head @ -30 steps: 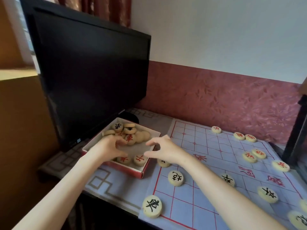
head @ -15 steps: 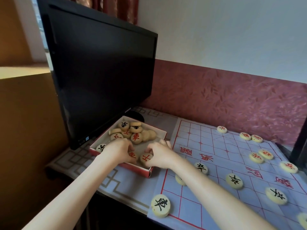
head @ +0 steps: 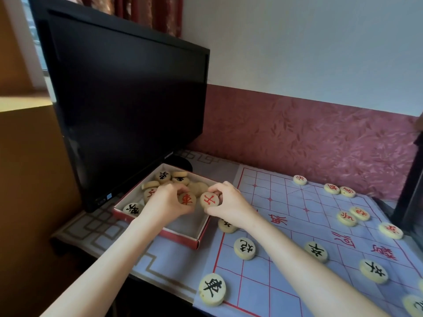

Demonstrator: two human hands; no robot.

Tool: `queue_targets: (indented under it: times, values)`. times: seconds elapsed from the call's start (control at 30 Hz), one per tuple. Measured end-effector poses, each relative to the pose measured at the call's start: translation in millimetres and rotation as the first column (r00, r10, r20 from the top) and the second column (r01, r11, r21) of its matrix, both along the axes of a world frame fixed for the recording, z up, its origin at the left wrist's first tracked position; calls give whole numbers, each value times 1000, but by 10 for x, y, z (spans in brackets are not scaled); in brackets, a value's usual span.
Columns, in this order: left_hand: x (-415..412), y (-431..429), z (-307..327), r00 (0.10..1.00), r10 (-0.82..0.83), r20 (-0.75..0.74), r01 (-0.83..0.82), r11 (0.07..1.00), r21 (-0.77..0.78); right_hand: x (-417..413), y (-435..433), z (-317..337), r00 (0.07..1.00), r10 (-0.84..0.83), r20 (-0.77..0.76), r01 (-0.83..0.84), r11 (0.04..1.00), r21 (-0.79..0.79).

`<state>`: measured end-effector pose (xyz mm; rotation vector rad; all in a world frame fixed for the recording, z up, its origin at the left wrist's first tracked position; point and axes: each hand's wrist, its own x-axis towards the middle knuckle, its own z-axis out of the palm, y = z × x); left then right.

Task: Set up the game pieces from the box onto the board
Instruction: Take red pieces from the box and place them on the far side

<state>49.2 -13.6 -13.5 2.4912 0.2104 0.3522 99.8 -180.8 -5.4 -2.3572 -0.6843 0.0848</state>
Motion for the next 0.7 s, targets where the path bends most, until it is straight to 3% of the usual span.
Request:
queue_targets:
  times: [0.27,0.7]
  values:
    - [223,-332,46,995,-52,79,56,998,-43,132,-406,45,997,-79,-5,79,996,28]
    - [711,-1123,134,975,-210,78,210,978,12,453,-1205,74,977,-215,-8,215,975,56]
